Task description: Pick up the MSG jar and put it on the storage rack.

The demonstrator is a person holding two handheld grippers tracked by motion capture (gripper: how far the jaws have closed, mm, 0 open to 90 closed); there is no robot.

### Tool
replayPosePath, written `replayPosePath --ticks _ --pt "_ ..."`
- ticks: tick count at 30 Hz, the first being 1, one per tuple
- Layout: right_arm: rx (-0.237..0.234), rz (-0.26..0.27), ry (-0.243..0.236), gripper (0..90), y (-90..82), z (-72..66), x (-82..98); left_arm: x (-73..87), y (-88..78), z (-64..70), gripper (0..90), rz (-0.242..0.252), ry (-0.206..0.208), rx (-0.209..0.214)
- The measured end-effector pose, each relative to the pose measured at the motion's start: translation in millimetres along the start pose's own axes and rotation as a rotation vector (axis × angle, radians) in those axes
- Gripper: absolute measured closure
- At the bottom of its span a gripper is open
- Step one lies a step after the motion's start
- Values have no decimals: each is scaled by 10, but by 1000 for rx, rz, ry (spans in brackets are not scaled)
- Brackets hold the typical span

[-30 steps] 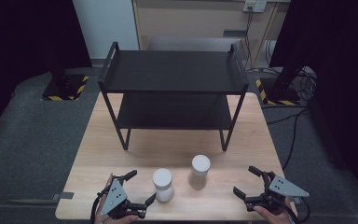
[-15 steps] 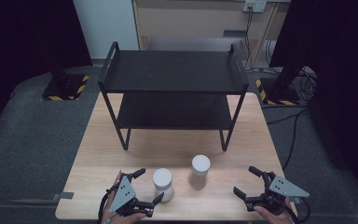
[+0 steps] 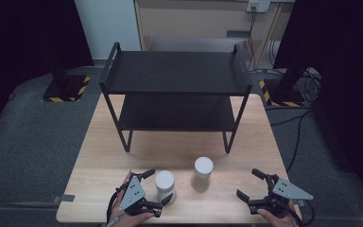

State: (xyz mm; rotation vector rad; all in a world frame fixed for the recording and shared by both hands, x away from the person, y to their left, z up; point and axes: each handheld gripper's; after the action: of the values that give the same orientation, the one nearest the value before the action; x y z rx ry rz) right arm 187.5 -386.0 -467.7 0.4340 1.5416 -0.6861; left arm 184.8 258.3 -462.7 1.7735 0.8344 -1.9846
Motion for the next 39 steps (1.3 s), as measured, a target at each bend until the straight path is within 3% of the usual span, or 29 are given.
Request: replayPosePath --ticks 8,10,11,13,22,25,27,39 --pt "0 1 1 27 -1 3 8 35 87 -50 132 -12 -20 24" --pt "1 1 1 27 -4 3 6 41 80 -46 211 -9 -16 18" --pt "0 1 1 27 -6 6 4 27 68 -28 293 -12 -14 1" --pt "0 2 2 27 -8 8 3 15 71 -41 318 -17 -8 9" --pt "1 7 1 28 -13 8 -3 -23 67 -63 326 -29 -21 21" --pt "-4 25 19 28 -19 19 6 -68 42 -78 326 -23 -53 21" --pt "-3 29 11 28 -28 16 -22 -171 3 -86 326 -17 -25 28" --pt "1 31 3 31 -33 5 -48 -480 -180 -151 325 -3 29 54"
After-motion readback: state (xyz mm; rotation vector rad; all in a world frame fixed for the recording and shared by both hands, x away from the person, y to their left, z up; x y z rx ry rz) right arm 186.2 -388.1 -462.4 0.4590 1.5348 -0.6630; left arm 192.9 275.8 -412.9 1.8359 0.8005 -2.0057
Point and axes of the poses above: each handheld gripper's, and its own axes: y roughly forward along the jaws, x roughly out of its underside, z roughly to its right, and after that the axes turned 5 degrees about -y, right-handed
